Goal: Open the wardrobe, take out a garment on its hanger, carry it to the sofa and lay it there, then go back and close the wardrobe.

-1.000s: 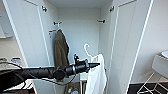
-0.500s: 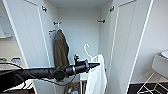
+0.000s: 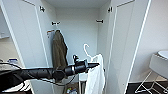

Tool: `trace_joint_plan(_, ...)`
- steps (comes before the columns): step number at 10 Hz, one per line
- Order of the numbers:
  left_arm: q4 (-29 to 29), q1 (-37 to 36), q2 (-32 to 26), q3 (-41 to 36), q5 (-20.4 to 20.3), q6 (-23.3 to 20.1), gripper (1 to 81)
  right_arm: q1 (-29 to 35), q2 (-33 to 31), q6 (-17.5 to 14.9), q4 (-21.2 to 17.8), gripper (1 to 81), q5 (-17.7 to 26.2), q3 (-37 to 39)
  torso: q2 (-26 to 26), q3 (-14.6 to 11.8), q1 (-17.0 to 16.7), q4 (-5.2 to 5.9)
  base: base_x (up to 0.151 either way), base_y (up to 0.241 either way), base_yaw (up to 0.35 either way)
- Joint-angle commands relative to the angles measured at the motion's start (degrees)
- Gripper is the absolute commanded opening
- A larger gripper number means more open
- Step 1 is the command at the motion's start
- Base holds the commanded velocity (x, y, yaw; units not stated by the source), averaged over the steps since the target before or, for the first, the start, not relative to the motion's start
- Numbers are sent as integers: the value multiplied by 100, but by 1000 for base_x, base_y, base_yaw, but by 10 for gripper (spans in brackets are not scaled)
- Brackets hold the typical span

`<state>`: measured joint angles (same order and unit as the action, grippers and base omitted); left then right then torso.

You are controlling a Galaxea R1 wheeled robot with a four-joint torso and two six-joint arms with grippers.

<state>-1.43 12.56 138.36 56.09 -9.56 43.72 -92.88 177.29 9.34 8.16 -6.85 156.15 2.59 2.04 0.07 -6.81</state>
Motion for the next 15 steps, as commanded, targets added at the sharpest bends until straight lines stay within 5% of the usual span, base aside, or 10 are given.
trace_joint_plan(1,204,-926,34,-133,-354,-56,10,186,82,-29,28,811,281,-42,0,0,0,0,0,0,-227)
trace_joint_plan(15,256,-926,-1,-159,-257,-56,10,204,99,-29,11,811,281,-42,0,0,2,0,0,0,-229)
